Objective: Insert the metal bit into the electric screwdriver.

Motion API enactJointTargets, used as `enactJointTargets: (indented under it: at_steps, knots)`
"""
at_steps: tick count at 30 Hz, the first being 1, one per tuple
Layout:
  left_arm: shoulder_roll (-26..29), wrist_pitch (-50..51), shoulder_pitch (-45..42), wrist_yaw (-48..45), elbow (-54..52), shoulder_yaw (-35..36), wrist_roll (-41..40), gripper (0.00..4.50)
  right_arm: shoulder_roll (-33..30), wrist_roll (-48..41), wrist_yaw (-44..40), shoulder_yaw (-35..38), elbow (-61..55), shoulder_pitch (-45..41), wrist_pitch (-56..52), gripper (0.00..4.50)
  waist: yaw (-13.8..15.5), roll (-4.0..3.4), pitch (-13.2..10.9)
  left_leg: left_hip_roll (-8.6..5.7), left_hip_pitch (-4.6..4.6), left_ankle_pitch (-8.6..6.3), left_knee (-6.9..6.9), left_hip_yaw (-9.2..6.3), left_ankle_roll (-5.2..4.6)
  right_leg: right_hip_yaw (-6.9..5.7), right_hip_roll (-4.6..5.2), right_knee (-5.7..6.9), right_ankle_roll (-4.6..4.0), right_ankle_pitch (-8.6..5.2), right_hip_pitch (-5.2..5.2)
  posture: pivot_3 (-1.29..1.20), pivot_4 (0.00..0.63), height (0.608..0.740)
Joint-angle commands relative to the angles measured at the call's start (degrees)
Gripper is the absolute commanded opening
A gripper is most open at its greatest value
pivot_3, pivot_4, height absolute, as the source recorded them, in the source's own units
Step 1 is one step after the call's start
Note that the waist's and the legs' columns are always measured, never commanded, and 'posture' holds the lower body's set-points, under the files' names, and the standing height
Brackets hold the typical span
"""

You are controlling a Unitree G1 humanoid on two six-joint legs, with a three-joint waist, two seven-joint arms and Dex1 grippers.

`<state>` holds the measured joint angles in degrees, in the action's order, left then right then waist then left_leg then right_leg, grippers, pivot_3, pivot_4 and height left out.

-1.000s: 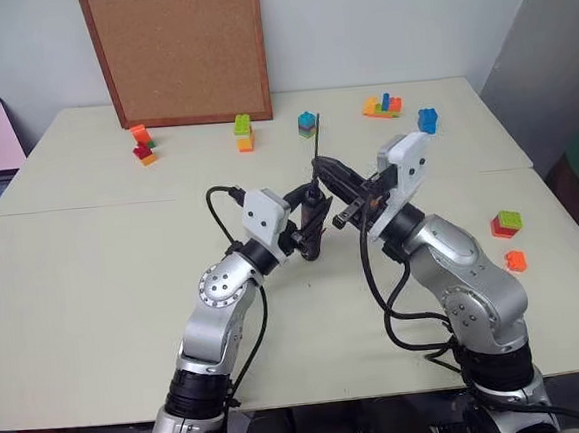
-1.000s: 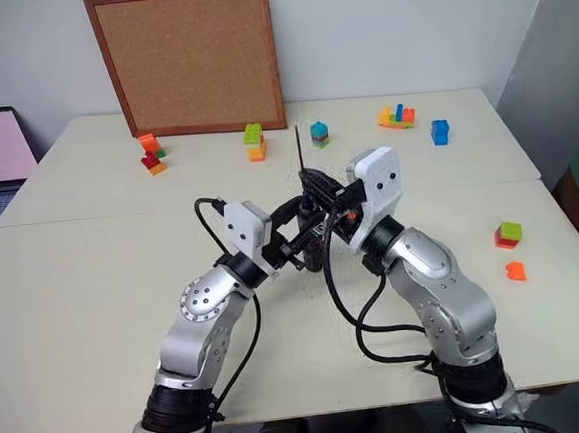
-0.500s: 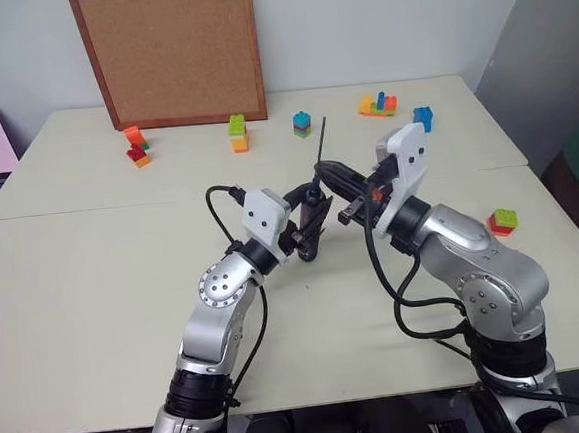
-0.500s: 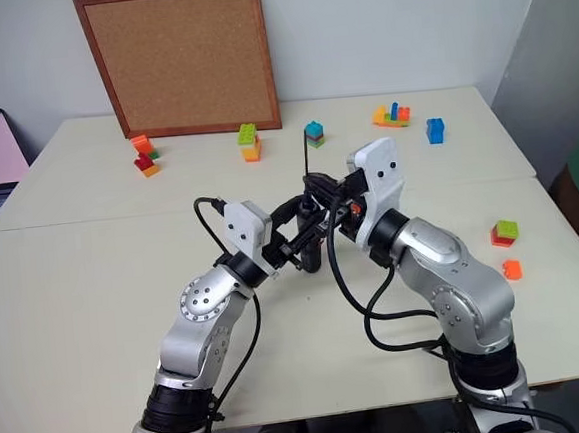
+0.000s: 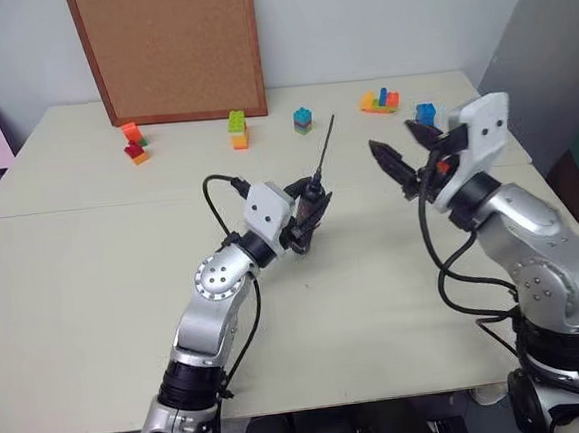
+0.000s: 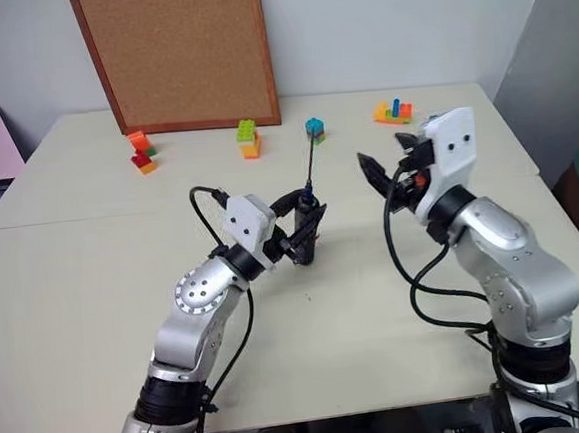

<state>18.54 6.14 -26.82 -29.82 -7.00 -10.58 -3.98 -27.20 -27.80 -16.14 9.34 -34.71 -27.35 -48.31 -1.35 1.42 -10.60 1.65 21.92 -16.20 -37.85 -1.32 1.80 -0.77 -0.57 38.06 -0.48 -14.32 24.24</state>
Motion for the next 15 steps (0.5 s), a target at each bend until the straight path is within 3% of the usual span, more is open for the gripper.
enactJointTargets:
  at_steps: [1, 4, 7, 11, 15]
  knots:
    - [7.00, -3.67, -10.99, -4.66, 5.89, -4.64, 10.62, 1.63, -12.22, -0.32, -8.78, 4.86, -4.36, 2.50, 0.69, 3.97, 0.50, -0.01, -0.04, -0.01, 0.04, 0.00, 0.00, -0.03, 0.00, -0.05, -0.03, -0.03, 0.00, 0.00, 0.00, 0.00, 0.150, 0.740]
    - [11.65, -8.34, -16.69, -11.28, 12.31, -10.73, 16.61, 1.63, -23.23, -1.05, -17.10, 5.24, -6.13, 4.59, 1.31, 3.97, 0.95, -0.11, -0.09, -0.04, 0.07, -0.01, 0.02, 0.09, -0.02, 0.08, -0.03, -0.28, 0.01, -0.01, -0.02, 0.00, 0.150, 0.740]
    - [12.65, -14.45, -20.56, -16.14, 18.49, -16.07, 20.50, 1.63, -30.22, -5.03, -24.85, 6.43, -7.92, 7.05, 0.72, 3.97, 0.95, -0.11, -0.09, -0.02, 0.08, -0.15, 0.03, 0.23, -0.24, 0.21, -0.03, -0.44, 0.04, -0.03, -0.03, 0.00, 0.150, 0.740]
    - [11.16, -21.47, -24.07, -22.42, 28.04, -22.08, 23.75, 1.63, -35.52, -8.96, -31.66, 6.64, -10.29, 10.73, -0.28, 3.97, 1.27, -0.09, -0.10, -0.02, 0.23, -0.20, -0.02, 0.26, -0.34, 0.17, -0.01, -0.52, 0.08, -0.06, 0.00, 0.00, 0.150, 0.740]
    - [8.00, -27.05, -27.22, -22.42, 37.81, -24.99, 27.34, 1.63, -37.31, -7.47, -33.47, 6.23, -9.70, 14.24, 1.62, 3.97, 1.38, -0.09, -0.10, -0.06, 0.19, -0.34, -0.09, 0.32, -0.58, 0.16, 0.04, -0.53, 0.10, -0.07, -0.07, 0.00, 0.150, 0.740]
